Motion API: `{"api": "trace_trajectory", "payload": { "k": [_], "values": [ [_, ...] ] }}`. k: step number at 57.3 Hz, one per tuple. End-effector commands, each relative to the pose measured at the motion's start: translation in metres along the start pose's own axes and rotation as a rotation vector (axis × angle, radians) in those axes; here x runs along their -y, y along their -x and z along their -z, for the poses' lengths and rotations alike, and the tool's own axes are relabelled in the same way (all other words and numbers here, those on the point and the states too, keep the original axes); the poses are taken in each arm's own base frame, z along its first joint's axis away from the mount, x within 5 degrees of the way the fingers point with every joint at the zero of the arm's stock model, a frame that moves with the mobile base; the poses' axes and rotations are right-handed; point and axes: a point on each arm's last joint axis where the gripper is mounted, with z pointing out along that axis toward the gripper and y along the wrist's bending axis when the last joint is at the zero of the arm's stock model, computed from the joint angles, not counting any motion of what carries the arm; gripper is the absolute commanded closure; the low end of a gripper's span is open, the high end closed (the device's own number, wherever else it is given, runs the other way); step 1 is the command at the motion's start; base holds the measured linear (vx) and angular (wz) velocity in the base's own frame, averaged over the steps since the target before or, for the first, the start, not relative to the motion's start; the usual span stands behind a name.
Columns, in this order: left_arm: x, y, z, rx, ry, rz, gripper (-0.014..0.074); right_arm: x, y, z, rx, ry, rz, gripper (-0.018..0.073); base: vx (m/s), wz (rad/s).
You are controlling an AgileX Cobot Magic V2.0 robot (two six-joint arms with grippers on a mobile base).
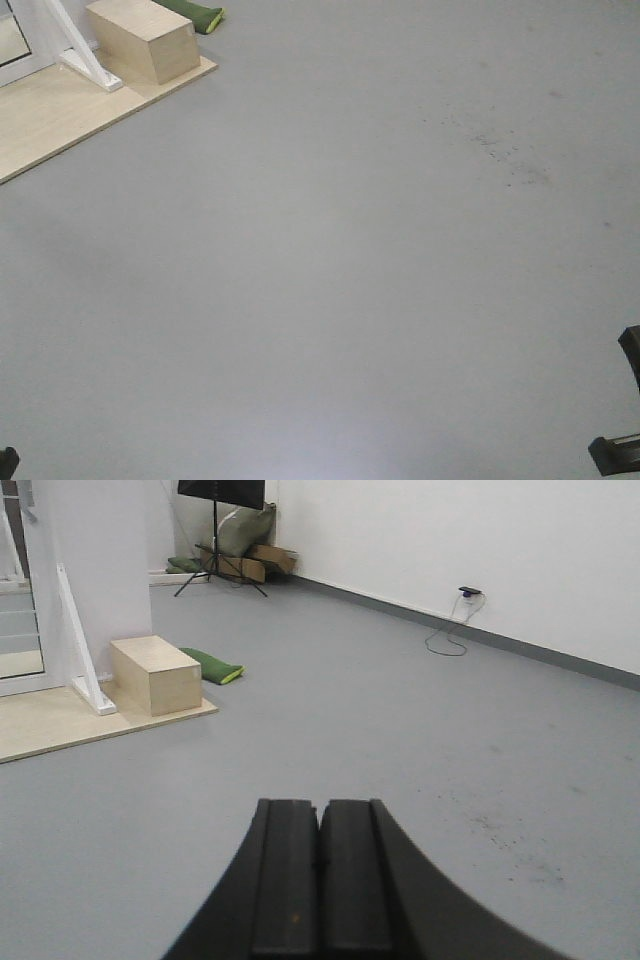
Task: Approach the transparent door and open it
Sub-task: 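Drive the base across the grey floor toward the glass sliding door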
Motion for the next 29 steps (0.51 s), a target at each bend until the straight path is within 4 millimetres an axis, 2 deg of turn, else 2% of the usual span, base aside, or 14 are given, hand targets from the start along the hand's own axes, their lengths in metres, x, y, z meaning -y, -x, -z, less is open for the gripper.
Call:
{"api": "trace_trajectory", "payload": {
  "k": [1, 29],
  "values": [
    [-0.0004, 0.0057, 0.0007, 0.09, 0.003, 0.004, 0.0521, 0.0008, 0.0065, 0.001, 0.089, -0.012, 0.008, 0.0559, 0.57, 0.3],
    [-0.0004, 0.0057, 0.0007, 0.09, 0.003, 0.004, 0.0521, 0.0008, 0.0066, 0.001, 0.09, -0.012, 0.008, 0.0559, 0.61, 0.32]
  ]
}}
